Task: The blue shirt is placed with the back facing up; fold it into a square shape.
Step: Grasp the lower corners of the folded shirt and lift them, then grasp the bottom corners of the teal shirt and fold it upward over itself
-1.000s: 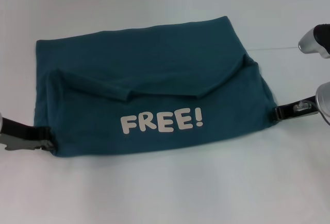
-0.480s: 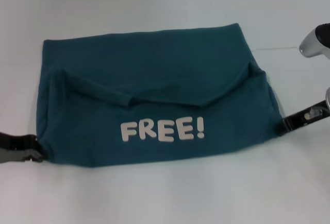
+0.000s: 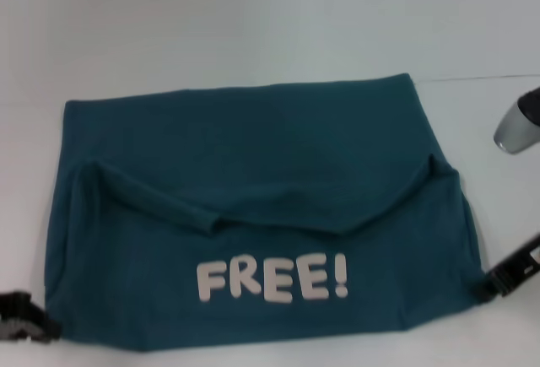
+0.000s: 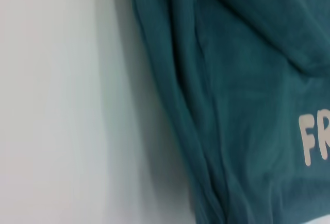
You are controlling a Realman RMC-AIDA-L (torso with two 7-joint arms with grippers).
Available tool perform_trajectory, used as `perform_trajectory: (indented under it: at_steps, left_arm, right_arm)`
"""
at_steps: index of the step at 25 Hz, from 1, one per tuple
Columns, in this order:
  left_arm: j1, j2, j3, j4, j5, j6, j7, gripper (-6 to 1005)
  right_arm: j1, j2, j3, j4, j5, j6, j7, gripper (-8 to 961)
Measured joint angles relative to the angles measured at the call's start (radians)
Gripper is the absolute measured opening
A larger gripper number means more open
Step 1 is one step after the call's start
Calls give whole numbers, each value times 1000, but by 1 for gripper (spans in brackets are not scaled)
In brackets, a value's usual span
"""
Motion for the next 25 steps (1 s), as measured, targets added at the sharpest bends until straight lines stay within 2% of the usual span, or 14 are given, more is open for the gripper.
perform_trajectory:
  at_steps: [8,12,19,25]
  left_arm:
    - [78,-8,-9,18,-6,138,27,78]
    - [114,-23,-18,34,-5,227,34,77]
    - [157,-35,-7,40,12,305,60,75]
    - [148,-31,-22,34,4,310,84,75]
  right_arm:
    - [-34,-3,27,-24,67,-167,-112,93]
    - [-62,2,30,-44,72,-233,-155,93]
    - [-92,3,35,-40,73,-262,-180,92]
    - [-92,-2,71,-40,99,-263,-206,92]
